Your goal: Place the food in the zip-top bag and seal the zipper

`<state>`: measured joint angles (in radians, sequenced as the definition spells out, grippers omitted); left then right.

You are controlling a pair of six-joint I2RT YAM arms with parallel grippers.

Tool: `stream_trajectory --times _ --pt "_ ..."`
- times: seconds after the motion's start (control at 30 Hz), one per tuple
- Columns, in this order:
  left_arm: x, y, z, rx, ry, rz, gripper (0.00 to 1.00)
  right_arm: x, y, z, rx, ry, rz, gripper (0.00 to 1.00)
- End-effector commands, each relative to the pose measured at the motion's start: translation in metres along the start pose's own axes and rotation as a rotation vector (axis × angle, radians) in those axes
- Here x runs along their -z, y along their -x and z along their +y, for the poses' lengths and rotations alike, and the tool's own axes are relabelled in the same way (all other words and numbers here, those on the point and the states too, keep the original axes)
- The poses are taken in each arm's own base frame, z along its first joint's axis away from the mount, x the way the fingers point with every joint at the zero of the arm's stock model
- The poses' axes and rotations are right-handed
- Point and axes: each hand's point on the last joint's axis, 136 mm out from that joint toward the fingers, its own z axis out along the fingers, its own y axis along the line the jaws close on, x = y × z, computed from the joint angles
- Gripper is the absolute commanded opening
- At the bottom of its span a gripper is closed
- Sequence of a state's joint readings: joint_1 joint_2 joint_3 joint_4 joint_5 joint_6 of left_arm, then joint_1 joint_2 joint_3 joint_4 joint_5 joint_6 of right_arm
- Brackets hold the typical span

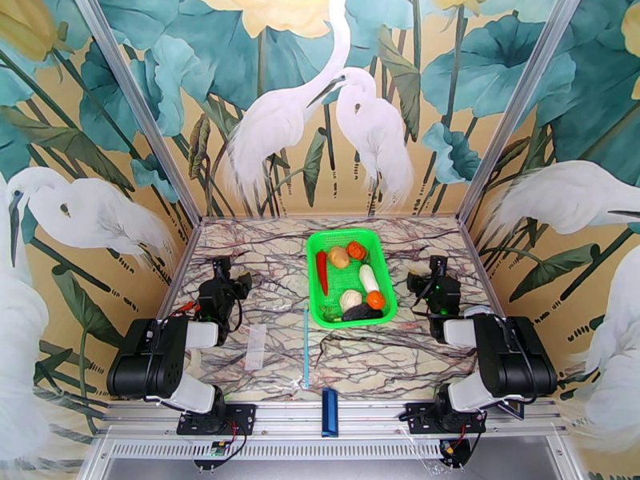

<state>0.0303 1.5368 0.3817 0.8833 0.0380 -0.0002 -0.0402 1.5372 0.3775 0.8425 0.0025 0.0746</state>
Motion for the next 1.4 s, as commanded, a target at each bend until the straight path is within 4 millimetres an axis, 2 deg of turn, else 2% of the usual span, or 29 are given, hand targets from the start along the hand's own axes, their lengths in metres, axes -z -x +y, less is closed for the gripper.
stream_trajectory --times 0.0,0.2,0.33,0.53,0.67,0.83,1.0,1.17,1.37 --pt "0.0 0.019 0.013 0.035 0.056 0.006 0.53 -0.003 0.011 -0.004 -0.016 -0.024 -0.032 0.73" --pt "0.021 0.065 0.007 0.042 0.029 0.025 0.43 -0.002 0.023 -0.014 -0.04 -0.088 -0.006 0.7" --pt "0.041 0.079 -0.003 0.072 0.009 0.088 0.4 0.001 0.043 -0.005 -0.02 -0.045 0.025 0.67" --pt "0.086 0.1 -0.022 0.137 -0.02 0.135 0.41 0.027 0.085 0.011 -0.069 0.017 0.092 0.62" --pt "0.119 0.105 -0.038 0.176 -0.059 0.213 0.36 0.055 0.109 0.022 -0.135 0.045 0.148 0.59" --pt "0.159 0.086 -0.071 0.22 -0.122 0.391 0.32 0.099 0.119 0.037 -0.188 0.081 0.242 0.59" --pt "0.189 0.052 -0.11 0.166 -0.155 0.547 0.31 0.129 0.096 0.052 -0.24 0.12 0.412 0.59" --pt "0.201 0.016 -0.143 0.048 -0.132 0.69 0.31 0.148 0.094 0.073 -0.292 0.209 0.437 0.59" --pt "0.195 -0.02 -0.192 0.086 -0.19 0.775 0.36 0.164 0.095 0.103 -0.28 0.288 0.471 0.59"
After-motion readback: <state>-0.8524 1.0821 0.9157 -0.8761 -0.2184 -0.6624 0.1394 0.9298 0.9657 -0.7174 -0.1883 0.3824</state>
